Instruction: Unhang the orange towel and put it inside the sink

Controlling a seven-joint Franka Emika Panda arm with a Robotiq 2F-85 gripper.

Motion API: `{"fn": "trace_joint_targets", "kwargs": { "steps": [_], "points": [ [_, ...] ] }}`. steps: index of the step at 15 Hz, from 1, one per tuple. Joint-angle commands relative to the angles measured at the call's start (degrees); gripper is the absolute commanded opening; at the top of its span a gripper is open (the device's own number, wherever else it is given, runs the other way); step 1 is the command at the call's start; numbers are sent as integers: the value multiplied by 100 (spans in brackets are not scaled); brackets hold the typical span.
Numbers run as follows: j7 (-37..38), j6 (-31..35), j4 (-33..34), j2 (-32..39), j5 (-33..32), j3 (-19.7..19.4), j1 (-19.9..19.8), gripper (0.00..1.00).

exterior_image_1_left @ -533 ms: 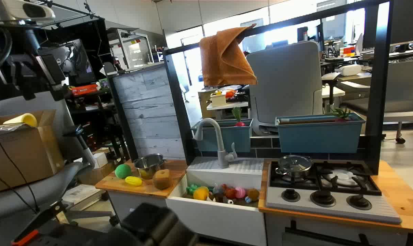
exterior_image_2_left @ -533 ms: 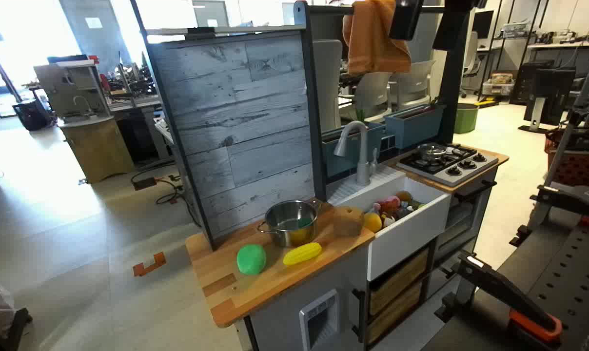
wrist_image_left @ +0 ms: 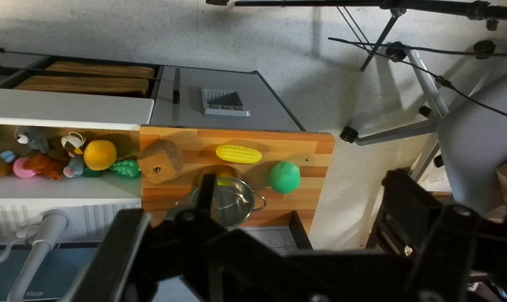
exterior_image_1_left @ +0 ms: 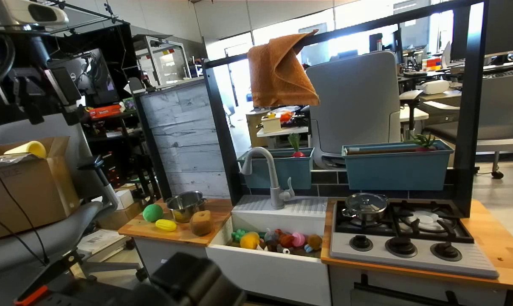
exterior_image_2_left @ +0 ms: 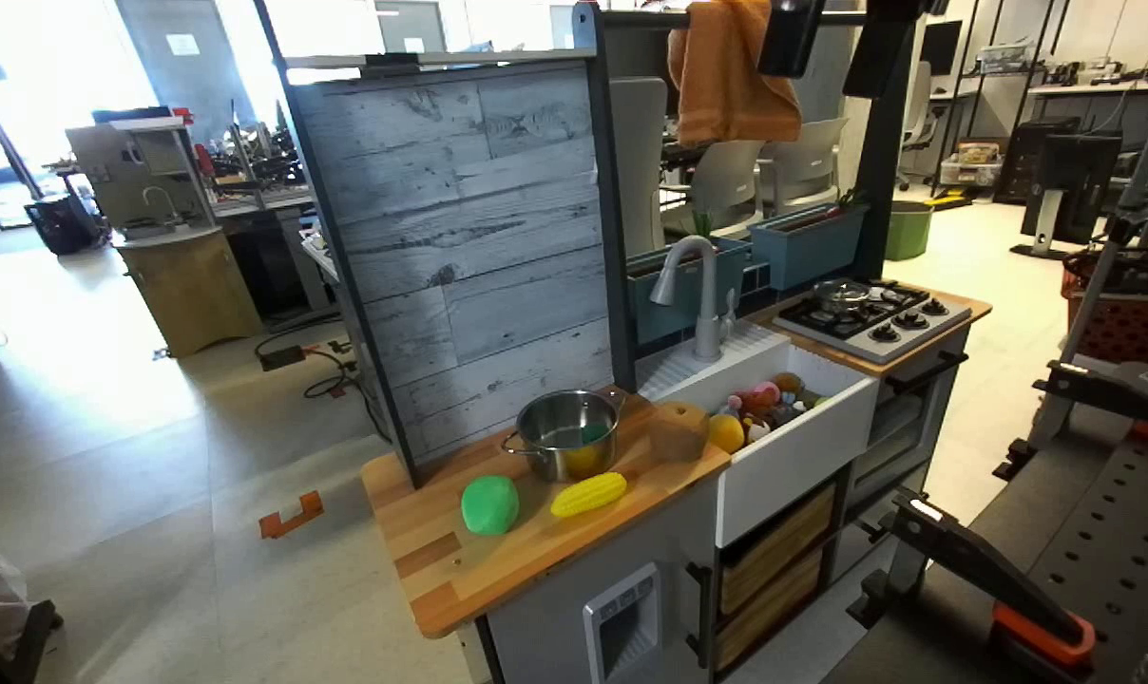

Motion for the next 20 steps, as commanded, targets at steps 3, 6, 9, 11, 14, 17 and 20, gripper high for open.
{"fn": "trace_joint_targets", "kwargs": {
  "steps": [3, 6, 9, 11, 14, 17, 20],
  "points": [
    [-52, 124, -16, -82, 31, 27, -24, 100],
    [-59, 394, -102, -570, -19, 60, 2, 100],
    [-58, 579, -233, -1324, -153, 152, 54, 100],
    [-27, 631, -191, -1773, -162, 202, 96, 100],
    [61, 1098, -35, -2061, -262, 291, -7, 100],
    [155, 1950, 360, -1684, -478, 147, -413, 100],
    [309, 2722, 807, -1124, -689, -68, -1013, 100]
  ]
}}
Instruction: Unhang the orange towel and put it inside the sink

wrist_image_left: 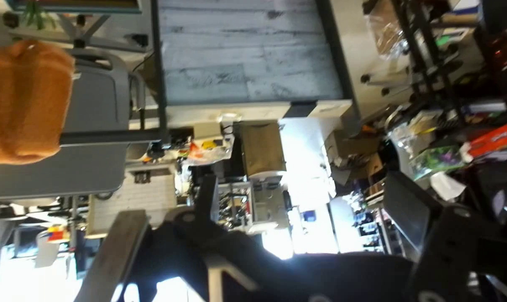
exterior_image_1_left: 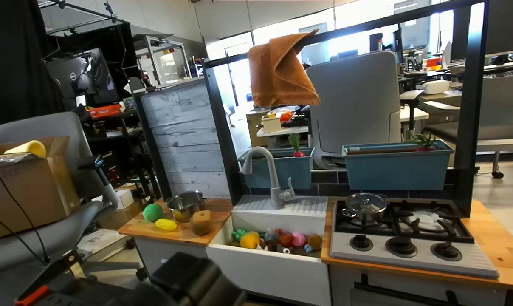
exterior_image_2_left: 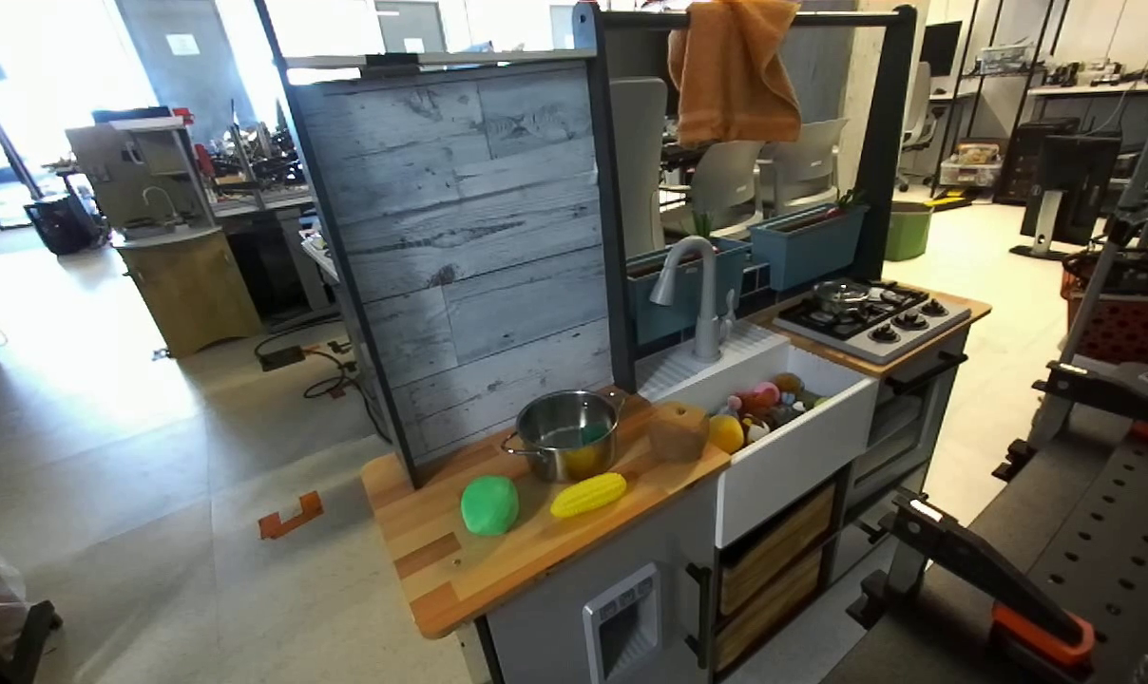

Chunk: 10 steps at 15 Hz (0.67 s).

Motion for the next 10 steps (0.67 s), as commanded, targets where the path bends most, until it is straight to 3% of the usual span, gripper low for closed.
{"fn": "trace_joint_targets", "kwargs": {
  "steps": [1, 5, 10],
  "points": [
    [277, 813, 700, 874, -291, -224, -712, 100],
    [947, 1300, 1507, 1756, -496, -25, -1892, 100],
    [2104, 971, 2943, 3041, -1151, 376, -3213, 100]
  ]
}}
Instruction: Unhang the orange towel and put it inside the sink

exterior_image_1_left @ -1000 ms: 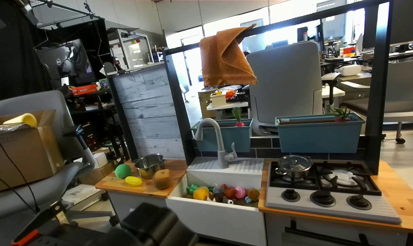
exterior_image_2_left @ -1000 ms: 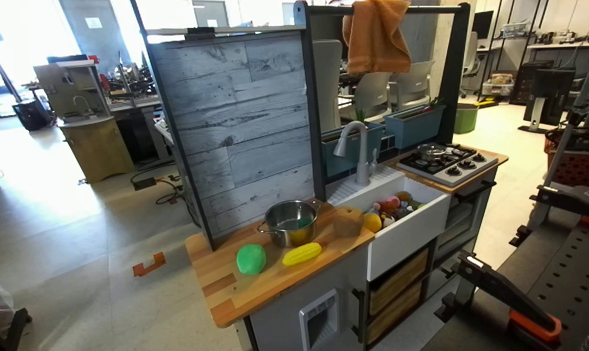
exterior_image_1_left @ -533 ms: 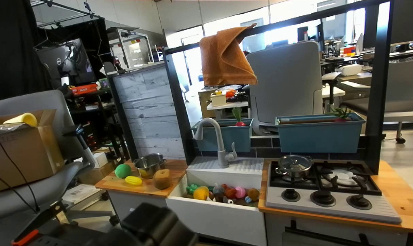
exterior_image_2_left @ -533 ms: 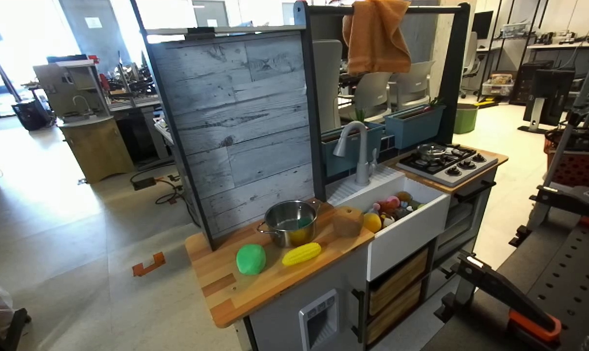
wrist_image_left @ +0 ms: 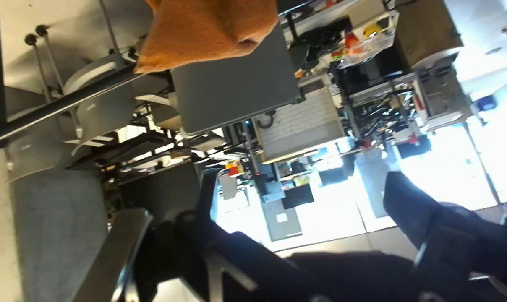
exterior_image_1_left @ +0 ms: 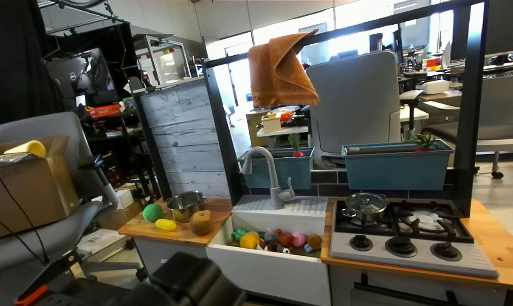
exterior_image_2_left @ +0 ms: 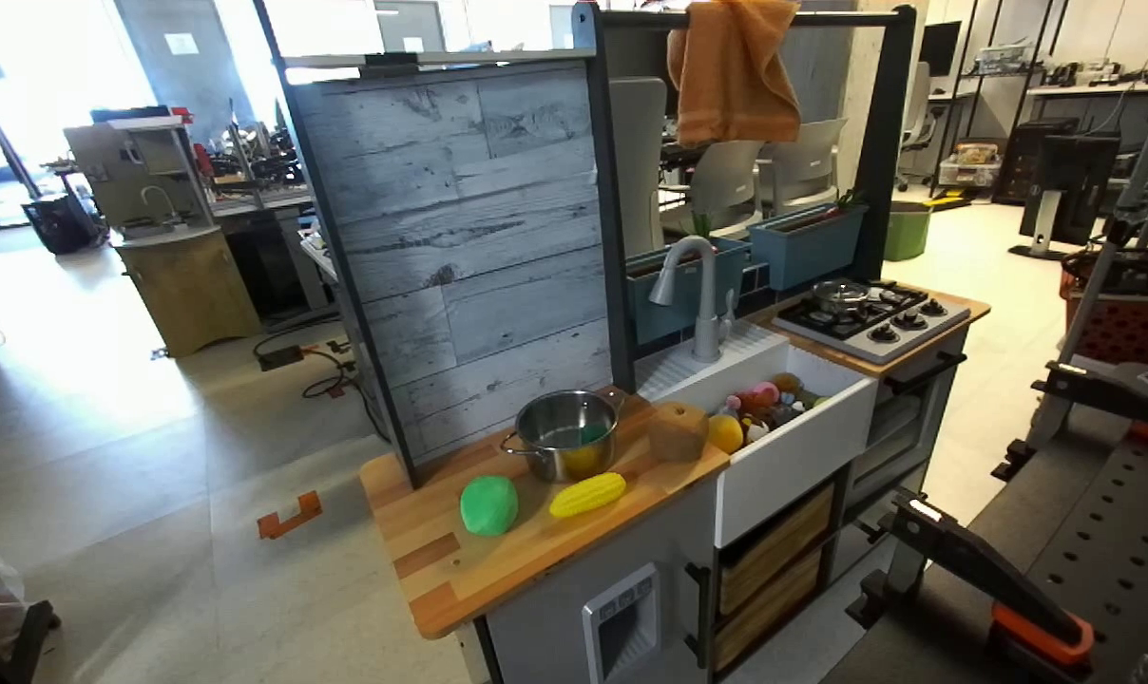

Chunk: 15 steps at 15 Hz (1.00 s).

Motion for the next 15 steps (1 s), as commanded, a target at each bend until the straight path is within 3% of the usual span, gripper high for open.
{"fn": "trace_joint_targets", "kwargs": {
  "steps": [1, 3, 5, 6, 9, 12, 15],
  "points": [
    [869, -370, 1306, 1102, -573, 319, -698, 100],
    [1395, -859, 1980, 1644, -1083, 367, -837, 100],
    [1249, -1830, 2609, 2140, -784, 358, -598, 100],
    [874, -2246, 2935, 2404, -347, -284, 190, 100],
    [497, -3368, 3881, 3049, 343, -490, 662, 100],
    [750, -3818, 4731, 3644, 137, -851, 1115, 100],
    [1038, -3994, 5243, 4063, 133, -1231, 1272, 100]
  ]
}}
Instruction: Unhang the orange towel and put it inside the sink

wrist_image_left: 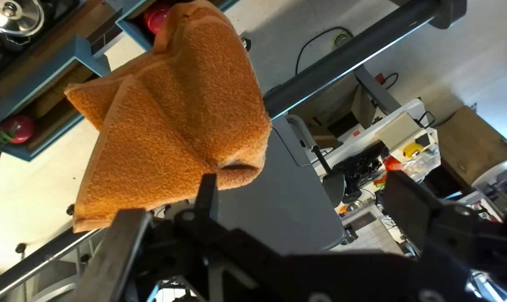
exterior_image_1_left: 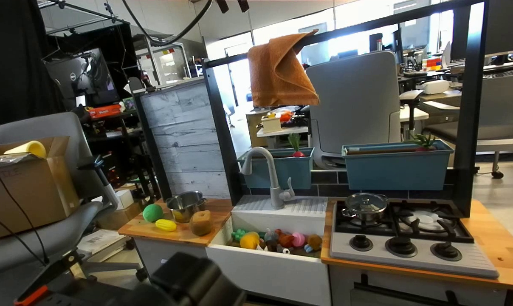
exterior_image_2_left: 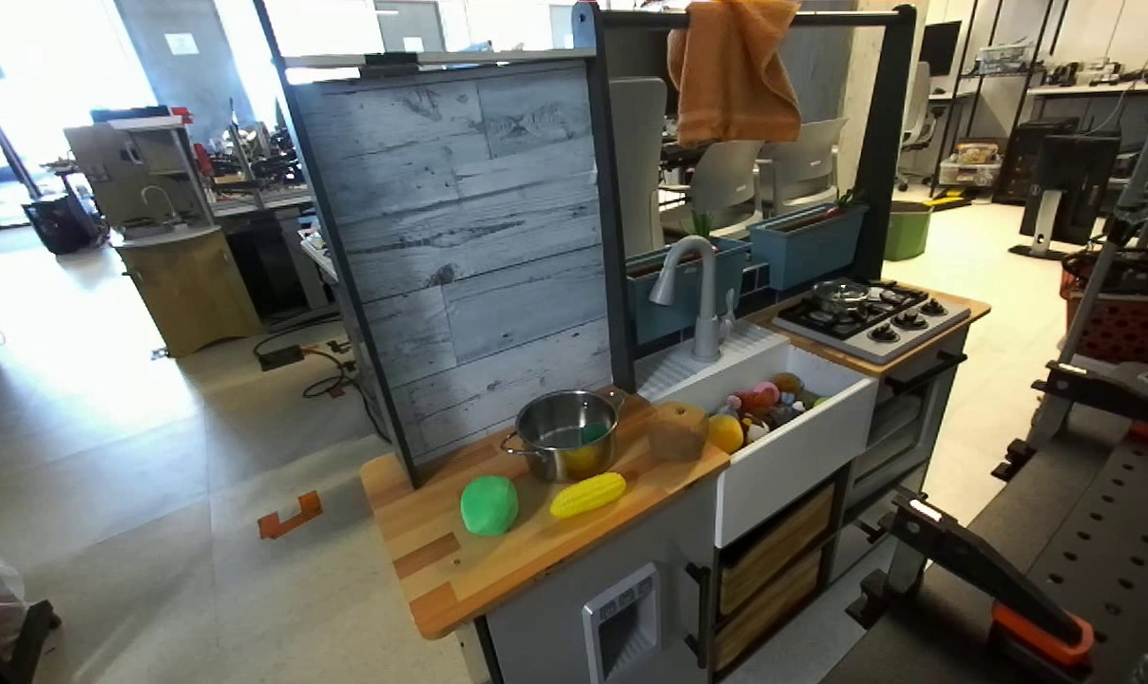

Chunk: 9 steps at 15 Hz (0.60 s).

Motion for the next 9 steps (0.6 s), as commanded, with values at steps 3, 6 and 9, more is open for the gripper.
{"fn": "trace_joint_targets", "kwargs": {
  "steps": [3, 6, 9],
  "points": [
    [391, -546, 1148, 858, 91, -665, 74, 100],
    [496, -769, 1270, 1098, 176, -831, -34, 100],
    [440, -814, 1287, 1352, 254, -831, -114, 100]
  ]
}}
